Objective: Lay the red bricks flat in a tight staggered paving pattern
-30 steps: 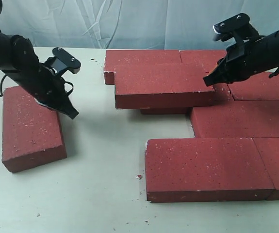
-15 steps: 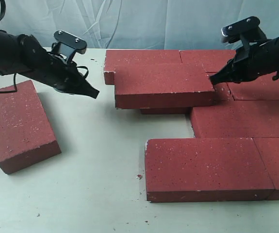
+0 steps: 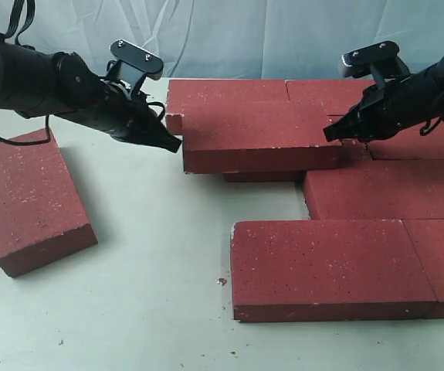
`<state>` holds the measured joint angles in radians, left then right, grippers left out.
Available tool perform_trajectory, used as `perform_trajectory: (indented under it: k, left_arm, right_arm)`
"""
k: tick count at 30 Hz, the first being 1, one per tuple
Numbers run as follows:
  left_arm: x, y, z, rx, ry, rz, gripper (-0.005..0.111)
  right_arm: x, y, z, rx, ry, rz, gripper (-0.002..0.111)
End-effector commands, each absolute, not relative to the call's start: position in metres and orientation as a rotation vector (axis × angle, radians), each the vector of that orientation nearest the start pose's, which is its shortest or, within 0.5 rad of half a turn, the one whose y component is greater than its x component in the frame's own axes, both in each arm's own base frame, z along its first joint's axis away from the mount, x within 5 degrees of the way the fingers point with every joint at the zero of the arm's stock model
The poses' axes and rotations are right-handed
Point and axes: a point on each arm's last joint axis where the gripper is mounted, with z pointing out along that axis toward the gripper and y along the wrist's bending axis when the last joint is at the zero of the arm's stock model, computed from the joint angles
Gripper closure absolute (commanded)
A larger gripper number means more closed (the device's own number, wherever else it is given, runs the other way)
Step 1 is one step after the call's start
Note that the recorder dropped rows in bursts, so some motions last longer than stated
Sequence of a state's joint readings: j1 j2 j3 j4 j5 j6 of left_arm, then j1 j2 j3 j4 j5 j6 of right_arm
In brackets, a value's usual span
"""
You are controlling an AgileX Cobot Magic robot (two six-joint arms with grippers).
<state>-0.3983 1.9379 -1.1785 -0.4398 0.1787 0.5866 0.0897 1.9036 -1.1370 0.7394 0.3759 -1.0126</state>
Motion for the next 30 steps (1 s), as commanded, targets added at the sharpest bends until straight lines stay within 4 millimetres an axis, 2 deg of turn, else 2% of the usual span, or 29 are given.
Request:
perform_trajectory:
  k: [1, 6, 13, 17, 21, 23, 27, 30]
  left_arm:
    - [0.37, -0.177, 0.172, 0.696, 2.29, -0.232, 0.107]
    - [0.365, -0.189, 0.173, 0.735, 2.267, -0.242, 0.107]
    - [0.364, -0.192, 0.174, 0.761, 2.252, -0.23, 0.107]
    - [0.357, -0.19, 0.188, 0.848, 2.241, -0.214, 0.107]
    - [0.348, -0.175, 0.211, 0.883, 2.275, -0.223, 0.107]
    - [0.343, -0.165, 0.216, 0.887, 2.307, -0.224, 0.107]
    - [0.339, -0.137, 0.217, 0.821, 2.364, -0.205, 0.107]
    - [0.336, -0.124, 0.211, 0.791, 2.399, -0.196, 0.107]
  right_arm:
    - [0.383, 0.07, 0.167, -0.629, 2.419, 0.245, 0.109]
    - [0.383, 0.074, 0.168, -0.629, 2.413, 0.252, 0.109]
    - [0.381, 0.079, 0.17, -0.637, 2.415, 0.281, 0.109]
    - [0.374, 0.093, 0.181, -0.683, 2.388, 0.316, 0.109]
    - [0.365, 0.117, 0.193, -0.761, 2.342, 0.346, 0.109]
    - [0.361, 0.128, 0.195, -0.798, 2.329, 0.361, 0.109]
    - [0.351, 0.156, 0.197, -0.889, 2.295, 0.393, 0.109]
    - [0.344, 0.173, 0.198, -0.944, 2.274, 0.412, 0.109]
